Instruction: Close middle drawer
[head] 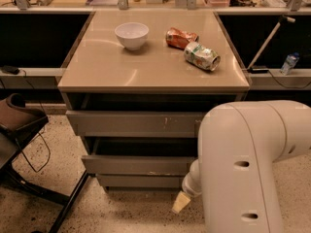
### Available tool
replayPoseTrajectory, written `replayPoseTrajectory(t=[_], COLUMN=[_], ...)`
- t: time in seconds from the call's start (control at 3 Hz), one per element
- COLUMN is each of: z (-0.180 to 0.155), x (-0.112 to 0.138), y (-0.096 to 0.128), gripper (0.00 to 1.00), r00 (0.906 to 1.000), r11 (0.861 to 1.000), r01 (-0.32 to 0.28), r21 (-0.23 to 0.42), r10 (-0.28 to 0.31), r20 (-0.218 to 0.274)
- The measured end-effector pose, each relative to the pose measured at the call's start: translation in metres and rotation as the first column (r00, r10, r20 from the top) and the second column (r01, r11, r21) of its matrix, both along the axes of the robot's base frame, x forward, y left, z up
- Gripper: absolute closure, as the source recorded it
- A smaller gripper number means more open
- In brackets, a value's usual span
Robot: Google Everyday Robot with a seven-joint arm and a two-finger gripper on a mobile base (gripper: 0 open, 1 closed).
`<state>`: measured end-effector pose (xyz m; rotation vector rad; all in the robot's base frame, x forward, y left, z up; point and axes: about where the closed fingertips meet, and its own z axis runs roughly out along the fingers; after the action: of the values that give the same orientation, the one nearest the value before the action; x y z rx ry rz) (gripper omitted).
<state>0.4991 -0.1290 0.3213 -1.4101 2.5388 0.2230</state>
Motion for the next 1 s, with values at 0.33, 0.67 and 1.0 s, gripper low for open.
replayPoseTrajectory(t=[0.33,0.67,1.0], z=[0.011,0.035,0.061], x=[0.020,0.040,0.057], y=[0.007,0.004,-0.011], gripper=[0.00,0.00,0.00], r00=[0.9996,0.9963,0.9886], r11=[1.000,0.999,0.998], r01=[0.016,0.027,0.056], r21=[0.016,0.026,0.039], r10=[-0.016,-0.029,-0.060], r20=[0.022,0.080,0.138])
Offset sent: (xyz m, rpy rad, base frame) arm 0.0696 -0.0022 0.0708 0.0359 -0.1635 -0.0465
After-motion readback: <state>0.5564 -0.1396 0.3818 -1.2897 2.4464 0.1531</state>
